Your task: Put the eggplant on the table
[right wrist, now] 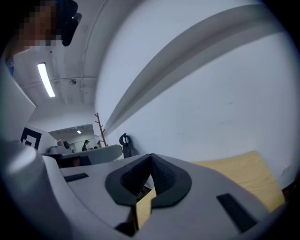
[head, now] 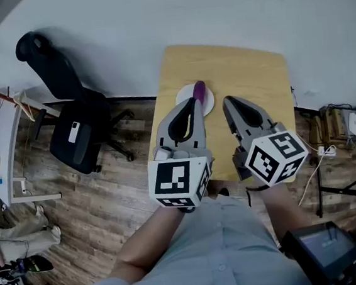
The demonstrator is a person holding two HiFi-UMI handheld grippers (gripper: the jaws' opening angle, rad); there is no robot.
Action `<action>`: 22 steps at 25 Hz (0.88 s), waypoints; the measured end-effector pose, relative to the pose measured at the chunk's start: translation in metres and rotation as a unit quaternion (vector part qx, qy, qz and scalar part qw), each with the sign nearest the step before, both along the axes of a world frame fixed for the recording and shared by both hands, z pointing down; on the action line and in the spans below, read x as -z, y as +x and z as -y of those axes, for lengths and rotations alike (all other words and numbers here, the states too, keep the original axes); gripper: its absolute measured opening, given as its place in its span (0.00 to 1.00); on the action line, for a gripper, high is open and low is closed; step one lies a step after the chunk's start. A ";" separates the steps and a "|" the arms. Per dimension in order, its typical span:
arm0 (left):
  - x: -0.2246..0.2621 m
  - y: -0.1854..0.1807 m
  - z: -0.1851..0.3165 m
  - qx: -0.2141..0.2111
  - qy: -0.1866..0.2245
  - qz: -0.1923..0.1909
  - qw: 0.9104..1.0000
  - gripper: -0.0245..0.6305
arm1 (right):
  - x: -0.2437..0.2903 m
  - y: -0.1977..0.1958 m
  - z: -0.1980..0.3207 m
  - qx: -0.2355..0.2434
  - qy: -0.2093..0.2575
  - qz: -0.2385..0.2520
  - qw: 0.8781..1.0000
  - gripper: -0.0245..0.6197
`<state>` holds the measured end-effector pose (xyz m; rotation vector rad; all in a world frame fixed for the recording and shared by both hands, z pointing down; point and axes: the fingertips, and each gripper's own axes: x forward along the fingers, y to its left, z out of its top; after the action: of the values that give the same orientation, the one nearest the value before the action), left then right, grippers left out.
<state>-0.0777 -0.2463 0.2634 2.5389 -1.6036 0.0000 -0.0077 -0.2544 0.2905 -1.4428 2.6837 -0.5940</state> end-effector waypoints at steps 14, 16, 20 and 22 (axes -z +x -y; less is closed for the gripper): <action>0.009 0.005 -0.016 -0.001 0.012 0.002 1.000 0.05 | 0.013 -0.002 -0.024 0.008 0.030 -0.019 0.999 0.04; 0.009 0.005 -0.015 -0.001 0.012 0.002 1.000 0.05 | 0.013 -0.001 -0.023 0.007 0.030 -0.017 0.999 0.04; 0.009 0.004 -0.010 0.000 0.011 0.003 1.000 0.05 | 0.012 -0.001 -0.020 0.008 0.028 -0.016 0.999 0.04; 0.008 0.005 -0.009 -0.002 0.009 0.005 1.000 0.05 | 0.010 -0.001 -0.019 0.008 0.025 -0.016 1.000 0.04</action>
<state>-0.0724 -0.2372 0.2549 2.5601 -1.6087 -0.0026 -0.0091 -0.2358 0.2803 -1.4335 2.7160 -0.5063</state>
